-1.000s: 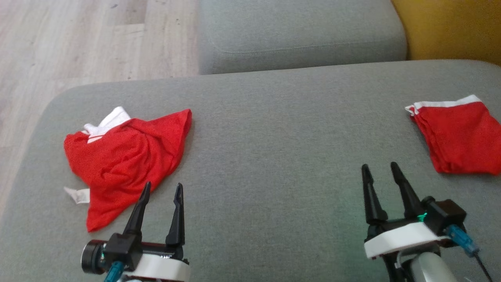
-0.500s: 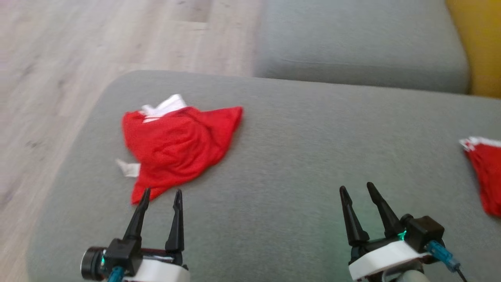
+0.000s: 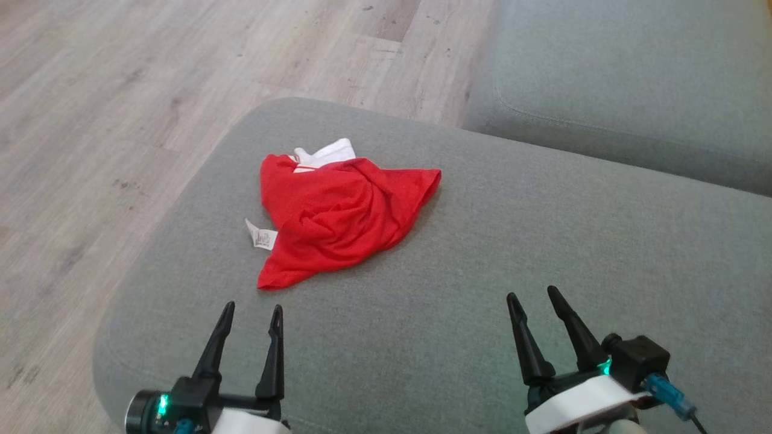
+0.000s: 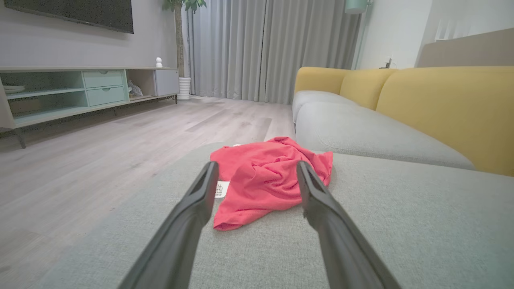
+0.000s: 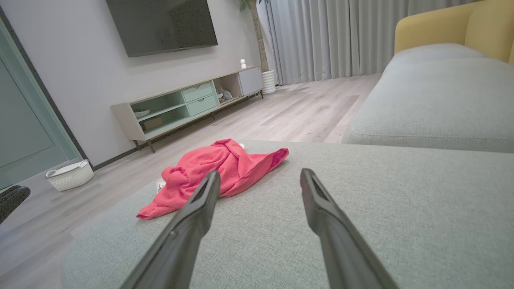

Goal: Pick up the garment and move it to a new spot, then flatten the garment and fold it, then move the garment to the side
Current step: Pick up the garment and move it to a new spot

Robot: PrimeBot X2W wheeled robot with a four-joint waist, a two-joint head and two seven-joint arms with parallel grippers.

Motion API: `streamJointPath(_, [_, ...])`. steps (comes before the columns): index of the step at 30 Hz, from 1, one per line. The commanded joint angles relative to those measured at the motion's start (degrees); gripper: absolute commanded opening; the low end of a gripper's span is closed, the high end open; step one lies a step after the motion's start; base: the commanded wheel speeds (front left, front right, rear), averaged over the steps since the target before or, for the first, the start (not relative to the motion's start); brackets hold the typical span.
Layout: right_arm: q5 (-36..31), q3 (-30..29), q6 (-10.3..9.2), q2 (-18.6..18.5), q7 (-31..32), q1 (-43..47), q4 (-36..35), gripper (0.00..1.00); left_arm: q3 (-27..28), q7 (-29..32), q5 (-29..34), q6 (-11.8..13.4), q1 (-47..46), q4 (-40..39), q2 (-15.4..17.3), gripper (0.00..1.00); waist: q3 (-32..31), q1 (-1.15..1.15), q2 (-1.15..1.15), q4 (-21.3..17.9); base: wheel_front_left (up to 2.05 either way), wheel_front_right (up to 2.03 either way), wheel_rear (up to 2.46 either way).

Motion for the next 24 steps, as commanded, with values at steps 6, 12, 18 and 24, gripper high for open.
streamJointPath(6, [1.68,2.1,0.2,-0.23,-0.62,-2.46,-1.84,1.0,0.78,-0.21,1.16,-1.89,-4.68,0.81,1.75,1.0,2.98,0.0,0.0,-2.65,0.0,0.0,0.0])
streamJointPath(12, [0.66,1.86,0.2,-0.23,-0.62,-6.07,-3.69,1.0,-4.11,6.37,1.42,-4.93,-19.05,4.51,6.15,1.0,10.34,0.0,0.0,-6.54,0.0,0.0,0.0])
streamJointPath(18, [-0.85,1.68,0.2,-0.23,-0.62,-10.82,-5.85,1.0,-19.47,21.84,-11.48,-5.37,-43.23,12.37,16.35,1.0,18.44,0.0,0.0,-11.83,0.0,0.0,0.0])
streamJointPath(24, [-0.22,2.6,0.2,-0.23,-0.62,-13.24,-7.06,1.0,-30.79,32.63,-24.18,-5.38,-55.85,19.0,24.74,1.0,22.35,0.0,0.0,-15.92,0.0,0.0,0.0])
